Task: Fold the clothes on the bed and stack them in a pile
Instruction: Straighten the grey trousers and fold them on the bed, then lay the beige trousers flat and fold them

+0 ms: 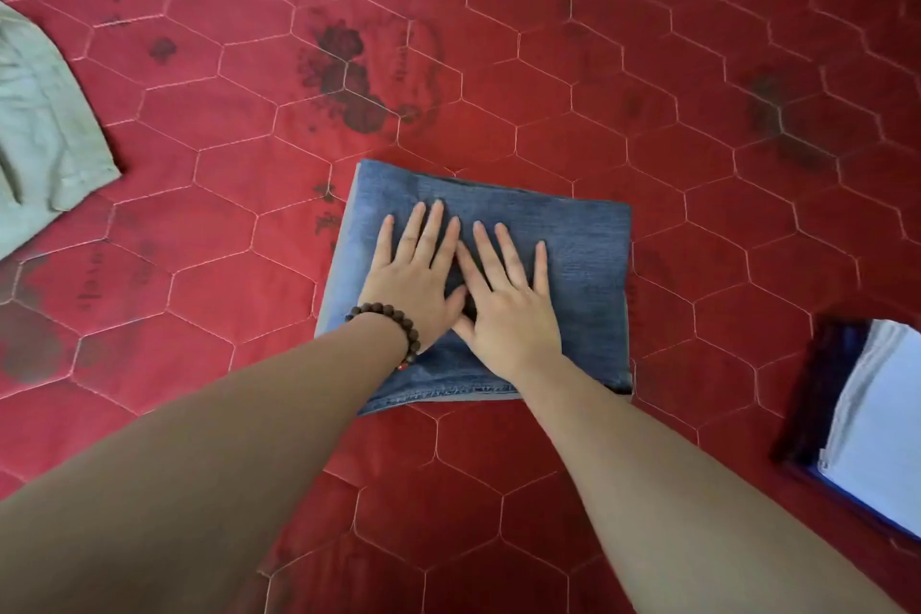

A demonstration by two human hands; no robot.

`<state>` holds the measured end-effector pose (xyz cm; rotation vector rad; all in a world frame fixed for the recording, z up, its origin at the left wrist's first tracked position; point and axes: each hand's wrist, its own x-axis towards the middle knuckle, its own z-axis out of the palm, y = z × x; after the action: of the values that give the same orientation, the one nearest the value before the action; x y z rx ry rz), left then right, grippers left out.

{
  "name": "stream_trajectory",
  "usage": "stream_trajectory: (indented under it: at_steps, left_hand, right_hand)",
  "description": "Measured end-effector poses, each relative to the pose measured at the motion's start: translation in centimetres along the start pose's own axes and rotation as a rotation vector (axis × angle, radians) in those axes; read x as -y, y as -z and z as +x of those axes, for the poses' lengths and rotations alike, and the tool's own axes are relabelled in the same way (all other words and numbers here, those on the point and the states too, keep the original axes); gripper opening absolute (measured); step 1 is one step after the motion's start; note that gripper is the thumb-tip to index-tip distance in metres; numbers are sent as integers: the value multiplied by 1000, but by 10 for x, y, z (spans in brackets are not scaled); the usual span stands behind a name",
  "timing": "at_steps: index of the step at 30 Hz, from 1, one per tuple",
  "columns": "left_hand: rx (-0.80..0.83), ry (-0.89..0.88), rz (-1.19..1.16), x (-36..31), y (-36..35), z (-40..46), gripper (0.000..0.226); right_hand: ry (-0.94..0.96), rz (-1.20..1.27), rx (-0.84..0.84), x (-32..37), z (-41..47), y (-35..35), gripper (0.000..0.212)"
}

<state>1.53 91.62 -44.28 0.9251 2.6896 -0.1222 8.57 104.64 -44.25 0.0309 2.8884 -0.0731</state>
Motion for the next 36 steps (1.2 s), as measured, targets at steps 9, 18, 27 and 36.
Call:
stream_trajectory:
  at_steps: [9,18,27,36]
  left_hand:
    - [59,17,87,26,-17,-59,99]
    - [157,43,-69,33,5,-74,83]
    - [104,488,-296,98,68,-215,72]
    - [22,721,-334,252,67,-306,80]
  right_hand:
    - [-311,36,9,-54,-56,-5,88]
    - [-344,70,262,-26,-42,32,85]
    - [-3,184,285,93,-55,107,74]
    - [112,243,241,269,-14,119,68]
